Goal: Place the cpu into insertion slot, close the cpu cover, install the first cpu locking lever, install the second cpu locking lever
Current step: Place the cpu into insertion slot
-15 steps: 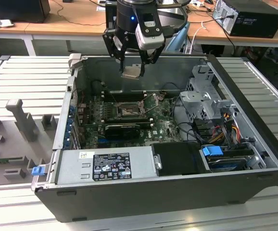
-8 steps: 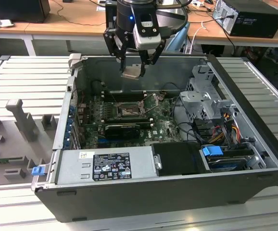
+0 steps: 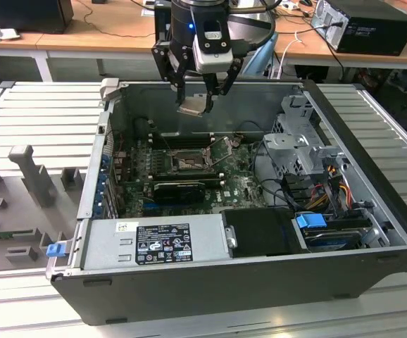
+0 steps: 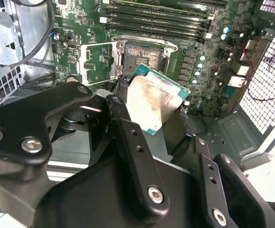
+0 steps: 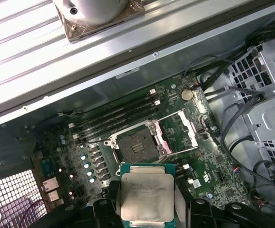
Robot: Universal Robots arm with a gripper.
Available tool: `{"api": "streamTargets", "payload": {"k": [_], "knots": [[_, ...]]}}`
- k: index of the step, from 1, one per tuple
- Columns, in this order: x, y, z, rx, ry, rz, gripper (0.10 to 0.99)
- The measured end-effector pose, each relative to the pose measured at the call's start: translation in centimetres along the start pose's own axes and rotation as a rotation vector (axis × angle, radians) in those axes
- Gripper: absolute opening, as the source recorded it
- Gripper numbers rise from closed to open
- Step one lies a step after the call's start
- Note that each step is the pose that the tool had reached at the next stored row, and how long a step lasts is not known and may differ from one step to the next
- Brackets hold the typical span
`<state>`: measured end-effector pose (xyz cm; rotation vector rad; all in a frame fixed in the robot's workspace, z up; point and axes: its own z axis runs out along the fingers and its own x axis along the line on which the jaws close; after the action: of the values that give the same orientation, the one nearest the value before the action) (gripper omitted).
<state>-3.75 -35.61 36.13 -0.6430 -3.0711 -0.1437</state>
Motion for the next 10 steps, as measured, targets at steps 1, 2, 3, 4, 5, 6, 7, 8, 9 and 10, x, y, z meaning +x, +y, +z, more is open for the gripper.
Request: {"api": "streamTargets", "payload": {"k": [1,2,3,4,5,6,7,8,9,10], "knots": [[0.0,0.0,0.0,0.0,-0.0005,0.006,0.537],[0.0,0.0,0.0,0.0,-0.001,0.012,0.537],[0.0,0.0,0.0,0.0,-0.0016,0.018,0.537],[0.0,0.0,0.0,-0.001,-0.0022,0.026,0.537],[0.0,0.0,0.0,-0.001,-0.0028,0.031,0.537],[0.0,0.0,0.0,-0.001,-0.0037,0.041,0.537],[0.0,0.0,0.0,-0.001,-0.0057,0.064,0.537],[0.0,0.0,0.0,-0.002,-0.0068,0.076,0.537],[0.0,0.0,0.0,-0.002,-0.0073,0.082,0.537],[0.0,0.0,0.0,-0.002,-0.0078,0.088,0.537]]}}
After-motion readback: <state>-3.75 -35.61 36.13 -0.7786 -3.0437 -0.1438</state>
